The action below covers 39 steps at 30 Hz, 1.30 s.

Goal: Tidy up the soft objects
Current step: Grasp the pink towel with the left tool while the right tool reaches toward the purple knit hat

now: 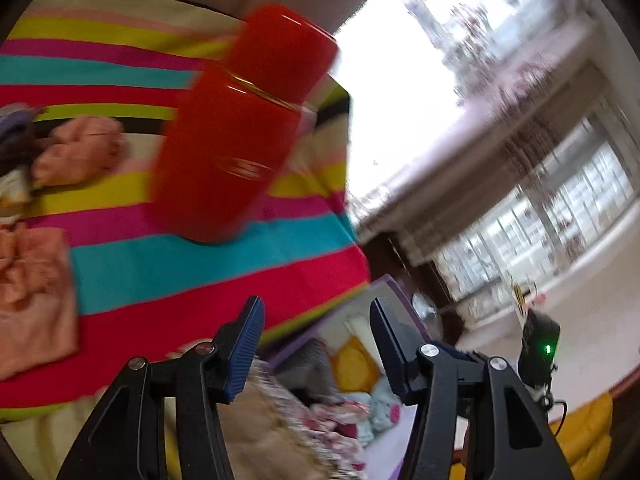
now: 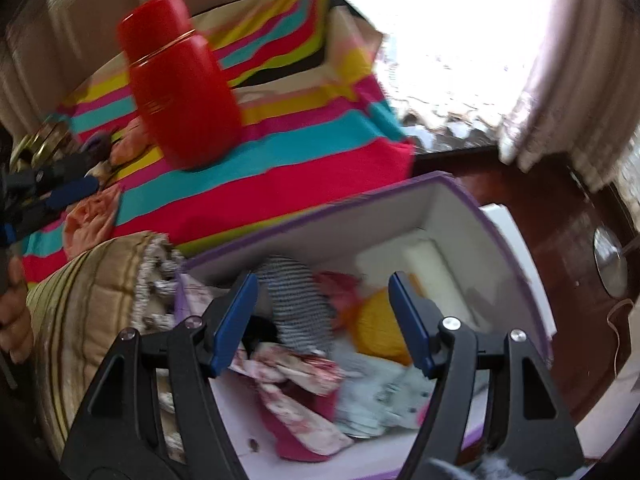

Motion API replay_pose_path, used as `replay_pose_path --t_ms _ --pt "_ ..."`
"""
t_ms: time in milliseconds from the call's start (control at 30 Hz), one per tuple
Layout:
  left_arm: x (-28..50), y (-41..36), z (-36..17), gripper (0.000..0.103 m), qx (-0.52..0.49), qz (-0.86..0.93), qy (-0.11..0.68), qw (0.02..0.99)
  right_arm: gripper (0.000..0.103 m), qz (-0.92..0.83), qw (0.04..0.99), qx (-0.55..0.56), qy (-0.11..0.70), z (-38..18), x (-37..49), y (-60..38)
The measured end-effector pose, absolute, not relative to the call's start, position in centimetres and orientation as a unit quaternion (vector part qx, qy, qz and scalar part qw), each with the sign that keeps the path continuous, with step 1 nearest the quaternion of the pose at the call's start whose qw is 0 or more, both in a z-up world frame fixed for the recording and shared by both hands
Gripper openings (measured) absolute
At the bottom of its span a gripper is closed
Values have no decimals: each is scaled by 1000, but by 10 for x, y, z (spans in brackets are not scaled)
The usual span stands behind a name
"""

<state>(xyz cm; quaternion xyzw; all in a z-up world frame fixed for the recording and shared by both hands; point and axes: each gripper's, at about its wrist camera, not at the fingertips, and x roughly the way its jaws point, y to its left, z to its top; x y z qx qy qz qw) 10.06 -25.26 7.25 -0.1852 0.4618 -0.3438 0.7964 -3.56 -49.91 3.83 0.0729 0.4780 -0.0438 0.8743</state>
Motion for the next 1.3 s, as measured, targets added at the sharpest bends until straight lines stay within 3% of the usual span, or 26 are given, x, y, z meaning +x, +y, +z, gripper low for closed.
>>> replay_pose_path --t_ms 267,533,700,900,1300 --pt "131 -153 60 58 -226 -231 450 833 71 17 872 34 488 38 -6 -435" --pt "151 -65 20 74 -284 -76 479 827 71 65 869 -3 490 36 20 -380" --pt "155 -49 -9 83 -300 -26 510 806 71 93 870 -21 484 43 41 -347" --pt "163 -76 -26 84 -228 -24 559 797 77 122 878 -37 461 56 72 -311" --pt "170 -155 -37 90 8 -32 576 817 81 133 896 -10 424 86 149 -265"
